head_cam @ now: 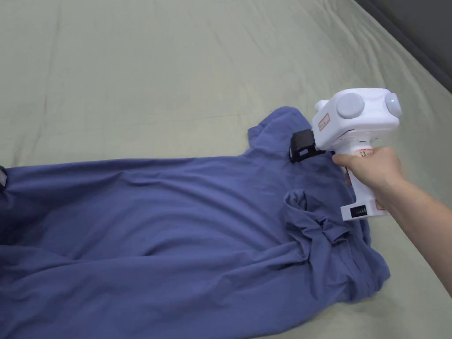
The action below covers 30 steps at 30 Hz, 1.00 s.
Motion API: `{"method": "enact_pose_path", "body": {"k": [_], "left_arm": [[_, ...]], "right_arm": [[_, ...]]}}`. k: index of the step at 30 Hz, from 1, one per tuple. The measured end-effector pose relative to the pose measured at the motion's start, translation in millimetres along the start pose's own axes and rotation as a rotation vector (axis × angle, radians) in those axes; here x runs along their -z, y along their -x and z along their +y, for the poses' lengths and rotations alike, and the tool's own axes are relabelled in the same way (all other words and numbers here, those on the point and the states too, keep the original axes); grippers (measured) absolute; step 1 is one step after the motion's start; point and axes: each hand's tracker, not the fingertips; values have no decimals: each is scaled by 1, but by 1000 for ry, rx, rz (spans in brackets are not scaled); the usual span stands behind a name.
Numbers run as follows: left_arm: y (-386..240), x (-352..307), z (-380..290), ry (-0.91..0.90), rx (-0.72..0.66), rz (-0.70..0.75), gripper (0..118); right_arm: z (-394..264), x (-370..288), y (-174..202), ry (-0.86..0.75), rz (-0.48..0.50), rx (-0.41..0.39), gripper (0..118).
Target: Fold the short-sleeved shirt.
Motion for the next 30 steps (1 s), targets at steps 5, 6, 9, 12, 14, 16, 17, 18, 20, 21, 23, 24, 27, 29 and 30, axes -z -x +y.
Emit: {"method": "enact_pose_path", "body": {"k": [5, 6, 9, 12, 14, 16, 17, 18, 20, 21, 23, 24, 27, 29, 30], "left_arm": [[-1, -5, 0, 2, 9, 5, 0], [0, -9, -1, -1, 9, 5, 0], [3, -28, -4, -19, 7, -13, 0], [8, -57, -14, -45, 8, -13, 0], [10, -79, -27, -64, 4, -12, 0], [10, -98, -46, -75, 7, -16, 0], [10, -106, -57, -77, 12, -12, 0], [11, -111, -68, -72, 20, -6, 0], [10, -114, -94, -27, 49, 40, 0], [8, -113, -106, -7, 66, 68, 0], [13, -103, -130, 42, 101, 124, 0], [11, -98, -140, 62, 113, 137, 0], [-8, -86, -163, 175, 134, 153, 0], [-12, -70, -173, 213, 152, 164, 0], [-14, -66, -175, 223, 155, 166, 0]], "right_arm": [[-14, -44, 13, -107, 12, -61, 3], [-17, -50, 16, -101, 31, -84, 3], [-19, -69, 19, -140, 12, -150, 3], [-30, -107, 17, -198, 33, -177, 3], [-57, -143, 18, -278, 33, -177, 3], [-80, -170, 14, -315, 83, -166, 3], [-94, -174, 6, -325, 105, -149, 3], [-108, -184, 3, -336, 112, -146, 3], [-142, -201, -1, -352, 124, -142, 3], [-160, -205, -5, -356, 125, -121, 3], [-192, -206, -10, -328, 149, -114, 3], [-206, -204, -12, -314, 161, -113, 3], [-237, -189, -2, -205, 140, -142, 3], [-249, -170, -3, -155, 152, -130, 3], [-251, -164, -3, -149, 155, -122, 3]]}}
